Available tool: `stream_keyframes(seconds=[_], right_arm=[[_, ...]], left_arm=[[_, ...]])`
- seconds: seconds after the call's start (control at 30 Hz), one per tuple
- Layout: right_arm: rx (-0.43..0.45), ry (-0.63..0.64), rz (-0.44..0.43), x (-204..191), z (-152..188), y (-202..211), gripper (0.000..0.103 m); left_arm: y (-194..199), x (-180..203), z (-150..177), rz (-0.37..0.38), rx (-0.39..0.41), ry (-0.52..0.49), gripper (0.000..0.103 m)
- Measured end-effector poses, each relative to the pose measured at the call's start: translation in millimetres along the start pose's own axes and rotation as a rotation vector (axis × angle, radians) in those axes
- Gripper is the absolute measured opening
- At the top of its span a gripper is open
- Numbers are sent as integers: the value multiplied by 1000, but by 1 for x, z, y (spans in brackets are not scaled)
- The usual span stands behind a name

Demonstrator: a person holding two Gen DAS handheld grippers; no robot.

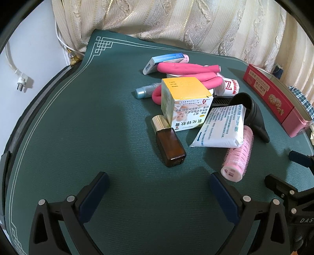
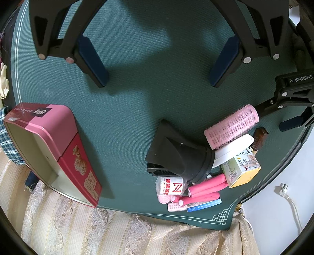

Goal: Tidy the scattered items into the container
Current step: 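Move both tools toward the scattered items on the table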

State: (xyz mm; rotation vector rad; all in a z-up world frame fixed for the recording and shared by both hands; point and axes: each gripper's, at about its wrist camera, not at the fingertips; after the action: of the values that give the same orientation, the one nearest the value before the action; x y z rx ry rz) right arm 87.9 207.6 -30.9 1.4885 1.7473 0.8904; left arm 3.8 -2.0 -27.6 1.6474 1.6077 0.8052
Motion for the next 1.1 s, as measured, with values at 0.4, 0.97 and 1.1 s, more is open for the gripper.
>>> stream_keyframes(seconds=[0.4, 0.97, 1.1], right_arm=[[5, -2, -2, 3, 4, 7, 103], [70, -36, -56, -2, -11, 15, 103], [81, -59, -91, 1, -6, 18, 103]], left_arm=[[-2, 0, -4, 3, 4, 19, 103], [12, 3, -20, 13, 62, 34, 103], [9, 4, -21, 12, 62, 35, 103]])
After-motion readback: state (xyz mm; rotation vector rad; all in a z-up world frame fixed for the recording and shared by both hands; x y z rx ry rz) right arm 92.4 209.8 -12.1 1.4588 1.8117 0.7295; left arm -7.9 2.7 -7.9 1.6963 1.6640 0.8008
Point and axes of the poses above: each gripper's, at about its wrist camera, not at the fingertips, and y roughly against the way its jaws point, x to its right, z to its underside, and after that the axes turned 4 degrees about -z, right-handed
